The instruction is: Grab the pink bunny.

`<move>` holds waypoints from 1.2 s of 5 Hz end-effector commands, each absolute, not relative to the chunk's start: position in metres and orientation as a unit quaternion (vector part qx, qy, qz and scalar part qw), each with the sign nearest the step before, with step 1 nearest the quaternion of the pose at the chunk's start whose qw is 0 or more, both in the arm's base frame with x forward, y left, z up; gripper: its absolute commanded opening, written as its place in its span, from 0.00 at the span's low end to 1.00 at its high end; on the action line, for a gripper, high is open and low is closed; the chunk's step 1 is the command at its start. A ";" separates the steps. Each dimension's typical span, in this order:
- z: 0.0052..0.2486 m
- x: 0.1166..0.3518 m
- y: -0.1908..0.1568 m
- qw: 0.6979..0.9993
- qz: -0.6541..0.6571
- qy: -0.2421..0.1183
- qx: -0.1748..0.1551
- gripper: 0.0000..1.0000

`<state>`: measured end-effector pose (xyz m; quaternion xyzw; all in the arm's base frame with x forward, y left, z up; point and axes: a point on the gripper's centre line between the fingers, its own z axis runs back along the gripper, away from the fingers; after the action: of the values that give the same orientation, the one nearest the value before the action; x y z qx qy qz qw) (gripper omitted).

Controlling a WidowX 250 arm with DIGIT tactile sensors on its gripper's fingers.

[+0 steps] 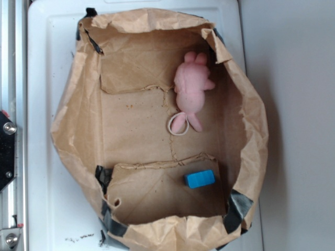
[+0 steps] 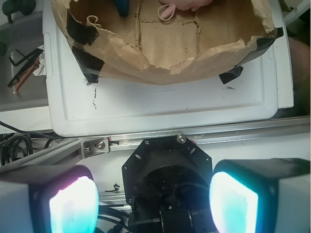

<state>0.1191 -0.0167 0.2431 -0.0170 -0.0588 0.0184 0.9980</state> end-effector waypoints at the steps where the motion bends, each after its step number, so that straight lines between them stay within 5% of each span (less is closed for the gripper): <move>1: 0.243 0.119 -0.017 0.998 0.018 -0.059 -0.017 1.00; 6: 0.215 0.246 -0.005 0.993 0.049 -0.106 -0.011 1.00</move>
<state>0.2421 -0.0089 0.1977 -0.0064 -0.0794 0.0436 0.9959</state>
